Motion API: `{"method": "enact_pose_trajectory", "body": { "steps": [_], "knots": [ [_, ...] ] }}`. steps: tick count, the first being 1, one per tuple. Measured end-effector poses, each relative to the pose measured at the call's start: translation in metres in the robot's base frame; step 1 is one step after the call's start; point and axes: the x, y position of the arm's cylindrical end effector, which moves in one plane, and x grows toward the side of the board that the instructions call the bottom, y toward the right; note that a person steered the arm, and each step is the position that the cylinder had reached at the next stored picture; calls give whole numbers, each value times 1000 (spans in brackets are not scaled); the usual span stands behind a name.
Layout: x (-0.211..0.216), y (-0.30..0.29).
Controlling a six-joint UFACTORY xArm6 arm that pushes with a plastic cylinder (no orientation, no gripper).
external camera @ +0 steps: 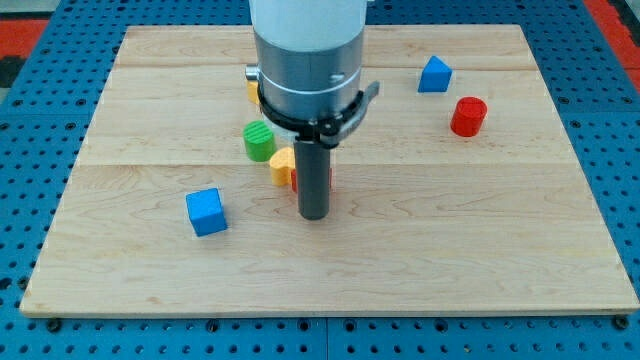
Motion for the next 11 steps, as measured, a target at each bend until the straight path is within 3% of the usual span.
{"method": "enact_pose_trajectory", "body": {
  "steps": [4, 5, 6, 7, 8, 11],
  "knots": [
    [34, -28],
    [41, 35],
    [18, 107],
    [-31, 70],
    [-50, 22],
    [-15, -32]
  ]
}}
